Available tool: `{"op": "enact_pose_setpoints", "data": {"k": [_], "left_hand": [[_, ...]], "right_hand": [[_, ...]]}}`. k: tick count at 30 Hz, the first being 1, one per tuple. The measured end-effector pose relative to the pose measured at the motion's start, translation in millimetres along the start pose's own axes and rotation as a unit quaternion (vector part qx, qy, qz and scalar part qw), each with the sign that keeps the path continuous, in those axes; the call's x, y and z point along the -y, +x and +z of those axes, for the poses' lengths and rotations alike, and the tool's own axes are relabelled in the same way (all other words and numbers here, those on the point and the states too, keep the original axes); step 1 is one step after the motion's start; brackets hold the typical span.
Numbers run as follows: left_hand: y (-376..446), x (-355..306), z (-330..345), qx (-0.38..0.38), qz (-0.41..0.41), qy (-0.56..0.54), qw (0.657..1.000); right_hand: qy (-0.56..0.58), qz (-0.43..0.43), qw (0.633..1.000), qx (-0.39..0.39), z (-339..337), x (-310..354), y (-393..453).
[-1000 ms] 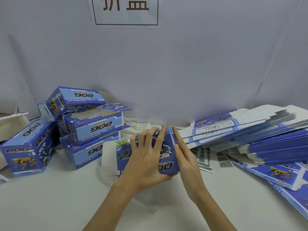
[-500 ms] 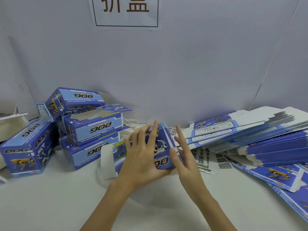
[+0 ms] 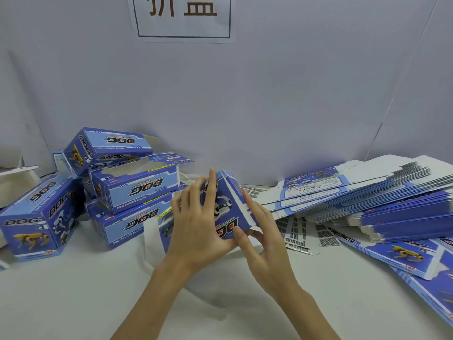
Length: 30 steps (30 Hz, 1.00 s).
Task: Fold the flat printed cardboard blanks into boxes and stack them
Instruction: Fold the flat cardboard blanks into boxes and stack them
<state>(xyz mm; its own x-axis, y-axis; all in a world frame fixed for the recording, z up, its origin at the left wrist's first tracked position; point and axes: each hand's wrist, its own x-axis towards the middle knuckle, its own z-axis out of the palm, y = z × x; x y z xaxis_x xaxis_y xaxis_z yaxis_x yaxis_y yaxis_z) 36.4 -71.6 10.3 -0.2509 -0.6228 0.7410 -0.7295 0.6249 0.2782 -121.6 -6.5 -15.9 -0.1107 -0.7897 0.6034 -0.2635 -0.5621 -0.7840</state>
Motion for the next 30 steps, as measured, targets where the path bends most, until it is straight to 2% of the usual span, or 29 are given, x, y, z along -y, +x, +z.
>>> {"op": "enact_pose_setpoints", "data": {"k": [7,10,17,21,26,30], "left_hand": [[2.1,2.1,-1.1,-0.001,0.04,-0.001,0.999],[2.7,3.9,-1.0,0.005,0.07,-0.004,0.998],[1.9,1.1,-0.9,0.015,0.042,-0.03,0.999],[0.9,-5.5,-4.5,0.038,0.03,-0.038,0.998],[1.7,-6.1,-6.5,0.021,0.035,-0.032,0.999],[1.9,-4.3,-5.9,0.013,0.028,-0.029,0.999]], "right_hand": [[0.111,0.042,0.993,-0.009,-3.4,9.3,5.5],[0.111,0.051,0.992,-0.027,-0.1,8.5,8.0],[0.108,0.066,0.991,-0.032,2.5,3.6,7.5],[0.072,0.058,0.994,-0.052,3.1,1.8,3.4],[0.009,0.015,0.999,-0.04,4.8,5.1,-1.0],[0.03,0.016,0.998,-0.049,10.8,3.3,-1.2]]}}
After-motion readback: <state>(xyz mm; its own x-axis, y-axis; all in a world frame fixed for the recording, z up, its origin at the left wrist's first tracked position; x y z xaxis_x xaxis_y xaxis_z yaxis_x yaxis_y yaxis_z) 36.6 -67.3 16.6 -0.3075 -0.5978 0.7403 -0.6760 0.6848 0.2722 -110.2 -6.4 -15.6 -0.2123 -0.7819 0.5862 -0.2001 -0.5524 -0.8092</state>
